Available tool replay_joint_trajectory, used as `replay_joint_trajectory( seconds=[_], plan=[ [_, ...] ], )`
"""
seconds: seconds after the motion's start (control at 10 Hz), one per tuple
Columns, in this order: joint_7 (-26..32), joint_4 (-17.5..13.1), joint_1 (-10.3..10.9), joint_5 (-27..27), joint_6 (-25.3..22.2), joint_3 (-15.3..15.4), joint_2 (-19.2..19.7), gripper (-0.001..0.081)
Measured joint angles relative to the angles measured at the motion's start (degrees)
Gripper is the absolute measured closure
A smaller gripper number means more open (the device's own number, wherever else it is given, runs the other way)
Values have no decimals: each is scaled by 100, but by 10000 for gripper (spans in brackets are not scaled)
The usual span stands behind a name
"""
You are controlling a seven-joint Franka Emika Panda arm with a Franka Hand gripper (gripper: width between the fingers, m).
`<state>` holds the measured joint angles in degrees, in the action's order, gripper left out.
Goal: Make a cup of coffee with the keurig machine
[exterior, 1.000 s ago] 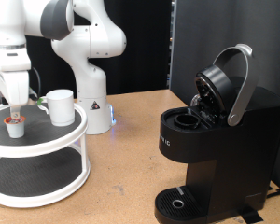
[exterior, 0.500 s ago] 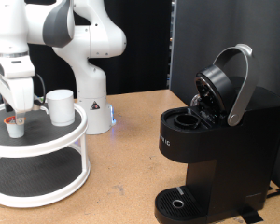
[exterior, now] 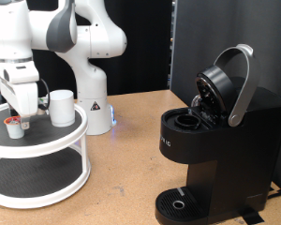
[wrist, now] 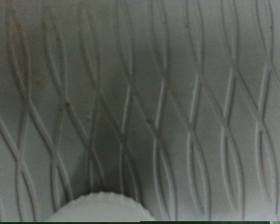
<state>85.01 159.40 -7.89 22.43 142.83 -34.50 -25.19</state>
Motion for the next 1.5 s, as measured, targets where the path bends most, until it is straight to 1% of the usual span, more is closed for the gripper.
replay_joint_trajectory(
  seconds=[0.3, 0.4, 0.5, 0.6, 0.7, 0.8, 1.0, 1.1, 1.3, 1.5],
  plan=[
    [-15, 10, 0, 0, 6, 0, 3, 1],
    [-27, 9, 0, 0, 6, 0, 4, 90],
    [-37, 8, 0, 0, 2, 0, 5, 90],
    [-39, 5, 0, 0, -6, 0, 5, 258],
    [-42, 0, 0, 0, -17, 1, 5, 258],
    [-56, -9, 0, 0, -26, 3, 5, 401],
    [-97, -24, 0, 0, -63, 15, 5, 411],
    [-97, -70, 6, -31, -187, 31, 5, 413],
    [-83, -291, 72, -264, -669, 83, -59, 417],
    [-28, -617, 173, -521, -1267, 123, -200, 425]
  ],
)
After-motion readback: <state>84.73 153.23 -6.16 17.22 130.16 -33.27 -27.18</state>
